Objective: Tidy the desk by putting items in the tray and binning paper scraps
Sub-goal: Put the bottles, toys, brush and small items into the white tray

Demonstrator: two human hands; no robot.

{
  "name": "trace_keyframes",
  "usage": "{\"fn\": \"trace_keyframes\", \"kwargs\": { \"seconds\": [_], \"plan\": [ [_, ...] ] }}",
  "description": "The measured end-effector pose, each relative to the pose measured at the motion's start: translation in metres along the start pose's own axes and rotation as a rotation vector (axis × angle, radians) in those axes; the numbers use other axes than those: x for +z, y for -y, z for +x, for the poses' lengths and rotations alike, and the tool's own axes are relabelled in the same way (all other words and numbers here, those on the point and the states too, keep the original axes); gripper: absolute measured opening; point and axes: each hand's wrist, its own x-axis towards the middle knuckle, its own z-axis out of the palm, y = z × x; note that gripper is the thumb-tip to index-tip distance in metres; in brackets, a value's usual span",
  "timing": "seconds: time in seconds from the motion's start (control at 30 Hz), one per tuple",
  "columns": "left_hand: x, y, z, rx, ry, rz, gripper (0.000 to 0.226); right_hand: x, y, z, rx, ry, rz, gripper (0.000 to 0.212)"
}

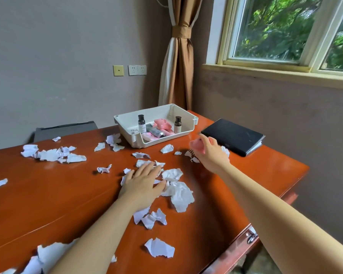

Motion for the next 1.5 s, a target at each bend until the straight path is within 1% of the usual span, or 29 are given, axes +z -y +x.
{"fn": "trace_keyframes", "kwargs": {
  "seconds": [0.1,0.17,0.3,0.37,0.43,0.47,0.53,0.6,0.63,0.73,0.83,1.0,1.1,1.3,1.5],
  "plan": [
    [0.0,0.002,0.004,-0.008,-0.005,0.016,0.061,0.009,0.011,0.005,-0.024,-0.032,0.034,0.039],
    [-0.001,0.002,0.005,-0.01,-0.004,0.014,0.061,0.014,0.014,0.007,-0.04,-0.017,0.048,0.038],
    [-0.001,0.003,0.005,-0.009,0.004,0.007,0.06,0.013,0.017,0.006,-0.04,-0.023,0.066,0.044],
    [-0.004,0.003,0.003,0.001,0.019,-0.003,0.06,0.008,0.02,0.003,-0.054,-0.039,0.067,0.053],
    [-0.009,0.003,-0.002,0.017,0.035,-0.054,0.058,0.003,0.025,-0.002,-0.112,-0.058,0.067,0.064],
    [-0.012,0.004,-0.005,0.024,0.035,-0.097,0.059,0.001,0.029,-0.004,-0.162,-0.066,0.064,0.066],
    [-0.02,0.01,-0.015,0.032,0.012,-0.168,0.06,-0.002,0.041,-0.007,-0.254,-0.082,0.05,0.06],
    [-0.029,0.019,-0.027,0.024,-0.028,-0.185,0.061,-0.005,0.056,-0.012,-0.293,-0.085,0.065,0.051],
    [-0.034,0.024,-0.034,0.013,-0.042,-0.186,0.06,-0.006,0.066,-0.016,-0.311,-0.082,0.078,0.05],
    [-0.05,0.041,-0.057,-0.04,-0.061,-0.186,0.06,-0.004,0.097,-0.025,-0.404,-0.077,0.11,0.054],
    [-0.064,0.06,-0.082,-0.09,-0.077,-0.158,0.059,0.002,0.134,-0.034,-0.485,-0.054,0.144,0.045],
    [-0.07,0.106,-0.121,-0.179,-0.09,-0.098,0.059,0.022,0.197,-0.049,-0.523,0.035,0.197,0.047],
    [-0.072,0.133,-0.145,-0.245,-0.1,-0.066,0.059,0.04,0.23,-0.057,-0.553,0.032,0.219,0.046],
    [-0.074,0.193,-0.184,-0.448,-0.147,-0.02,0.064,0.068,0.295,-0.075,-0.574,0.104,0.209,0.047],
    [-0.087,0.284,-0.201,-0.637,-0.11,0.097,0.064,0.098,0.353,-0.086,-0.617,0.183,0.243,0.041]
  ]
}}
